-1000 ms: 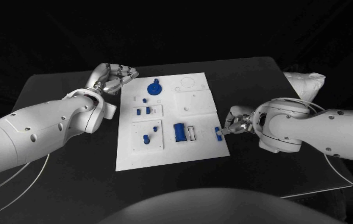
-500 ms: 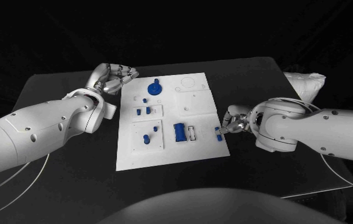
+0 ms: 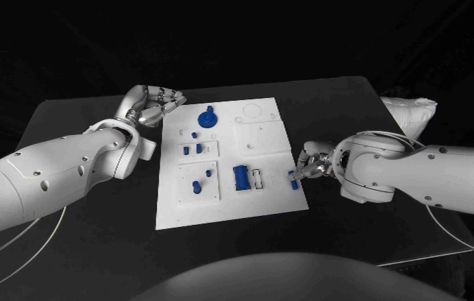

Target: Assemble the parts on the task board

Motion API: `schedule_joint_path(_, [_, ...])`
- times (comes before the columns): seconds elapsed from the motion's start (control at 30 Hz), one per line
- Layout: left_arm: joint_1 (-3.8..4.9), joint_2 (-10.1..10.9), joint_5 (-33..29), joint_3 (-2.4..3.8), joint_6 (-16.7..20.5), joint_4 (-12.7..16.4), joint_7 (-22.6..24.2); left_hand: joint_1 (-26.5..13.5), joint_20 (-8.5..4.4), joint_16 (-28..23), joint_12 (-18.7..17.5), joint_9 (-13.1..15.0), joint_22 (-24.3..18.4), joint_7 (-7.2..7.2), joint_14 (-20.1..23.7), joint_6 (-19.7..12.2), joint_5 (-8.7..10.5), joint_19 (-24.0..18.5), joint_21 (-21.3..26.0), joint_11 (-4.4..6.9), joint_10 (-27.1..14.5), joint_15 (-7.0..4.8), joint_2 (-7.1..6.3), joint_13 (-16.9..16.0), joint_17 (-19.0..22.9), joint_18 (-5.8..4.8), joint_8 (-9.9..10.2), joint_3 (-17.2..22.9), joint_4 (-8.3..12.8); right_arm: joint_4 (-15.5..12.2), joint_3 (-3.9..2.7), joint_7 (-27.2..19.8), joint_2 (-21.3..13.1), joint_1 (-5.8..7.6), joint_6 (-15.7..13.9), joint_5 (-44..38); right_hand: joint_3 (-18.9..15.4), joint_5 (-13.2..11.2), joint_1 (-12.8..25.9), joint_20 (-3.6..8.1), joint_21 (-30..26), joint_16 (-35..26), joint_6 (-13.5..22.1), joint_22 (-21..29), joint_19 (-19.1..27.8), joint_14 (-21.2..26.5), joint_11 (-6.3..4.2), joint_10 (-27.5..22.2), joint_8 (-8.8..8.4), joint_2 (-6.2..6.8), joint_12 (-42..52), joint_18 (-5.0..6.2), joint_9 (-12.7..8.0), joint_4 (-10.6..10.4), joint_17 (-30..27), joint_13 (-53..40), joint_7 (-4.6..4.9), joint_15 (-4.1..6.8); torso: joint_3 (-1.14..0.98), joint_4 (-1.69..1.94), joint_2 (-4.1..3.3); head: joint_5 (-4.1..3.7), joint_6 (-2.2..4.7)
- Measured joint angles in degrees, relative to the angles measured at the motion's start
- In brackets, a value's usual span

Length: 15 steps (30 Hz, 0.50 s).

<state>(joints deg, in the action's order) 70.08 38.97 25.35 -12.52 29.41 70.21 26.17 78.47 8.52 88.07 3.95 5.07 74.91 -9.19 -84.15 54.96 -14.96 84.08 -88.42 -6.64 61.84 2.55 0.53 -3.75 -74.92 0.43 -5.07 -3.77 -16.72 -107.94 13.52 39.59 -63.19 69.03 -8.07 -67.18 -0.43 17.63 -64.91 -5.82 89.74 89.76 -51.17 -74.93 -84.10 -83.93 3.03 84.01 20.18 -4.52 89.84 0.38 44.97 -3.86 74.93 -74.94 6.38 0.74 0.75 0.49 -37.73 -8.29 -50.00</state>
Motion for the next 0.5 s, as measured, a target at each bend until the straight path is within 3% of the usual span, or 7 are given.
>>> schedule_joint_path(0.5, [0.0,0.06,0.02,0.0,-0.06,0.03,-0.02,0.0,0.0,0.0,0.0,0.0,0.0,0.0,0.0,0.0,0.0,0.0,0.0,0.0,0.0,0.0,0.0,0.0,0.01,0.0,0.0,0.0,0.0,0.46,-0.1,0.0,0.65,-0.05,0.84,0.22,3.55,-0.82,-2.82,0.6,0.0,0.0,0.6,0.01,0.2,-0.01,-0.38,0.03,0.43,-0.78,0.0,0.01,0.42,2.45,-0.01,0.01,-0.63,0.4,-0.01,0.01,0.01,0.12,0.0])
